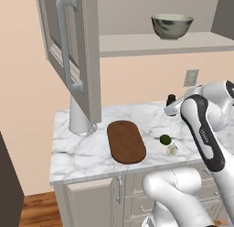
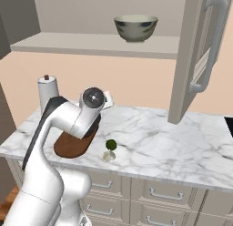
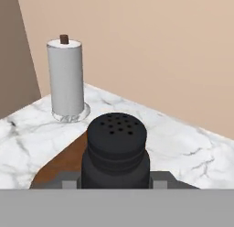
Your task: Open the cabinet. Place the bowl and condiment on the counter. Then place the lime and garlic on the cutting board.
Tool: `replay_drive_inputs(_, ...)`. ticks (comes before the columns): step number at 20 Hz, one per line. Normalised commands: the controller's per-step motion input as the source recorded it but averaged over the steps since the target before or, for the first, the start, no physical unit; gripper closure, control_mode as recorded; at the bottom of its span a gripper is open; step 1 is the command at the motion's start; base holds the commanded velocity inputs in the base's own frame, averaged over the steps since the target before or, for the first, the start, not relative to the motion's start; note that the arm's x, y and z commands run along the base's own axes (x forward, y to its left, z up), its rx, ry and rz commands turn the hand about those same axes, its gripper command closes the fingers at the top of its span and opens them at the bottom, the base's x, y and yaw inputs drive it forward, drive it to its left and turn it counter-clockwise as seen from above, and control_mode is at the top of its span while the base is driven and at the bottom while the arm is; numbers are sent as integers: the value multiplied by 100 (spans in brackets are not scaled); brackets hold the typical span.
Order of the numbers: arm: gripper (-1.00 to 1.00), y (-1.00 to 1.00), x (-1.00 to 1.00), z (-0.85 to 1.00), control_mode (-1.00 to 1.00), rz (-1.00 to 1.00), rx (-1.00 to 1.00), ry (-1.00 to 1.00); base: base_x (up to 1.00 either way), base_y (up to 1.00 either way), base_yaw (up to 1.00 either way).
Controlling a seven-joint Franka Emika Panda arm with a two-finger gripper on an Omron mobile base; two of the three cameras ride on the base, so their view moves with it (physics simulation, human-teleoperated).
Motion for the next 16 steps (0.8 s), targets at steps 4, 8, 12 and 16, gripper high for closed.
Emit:
replay_drive_inputs(4, 100, 0, 100, -58, -100, 19, -1, 7, 0, 0, 0)
replay_drive_inputs(8, 100, 2, 100, -20, -100, 7, 0, 1, 0, 0, 0)
replay_drive_inputs(12, 100, 0, 100, -10, -100, 1, 0, 3, 0, 0, 0)
replay_drive_inputs(16, 100, 0, 92, -49, -100, 1, -4, 2, 0, 0, 0)
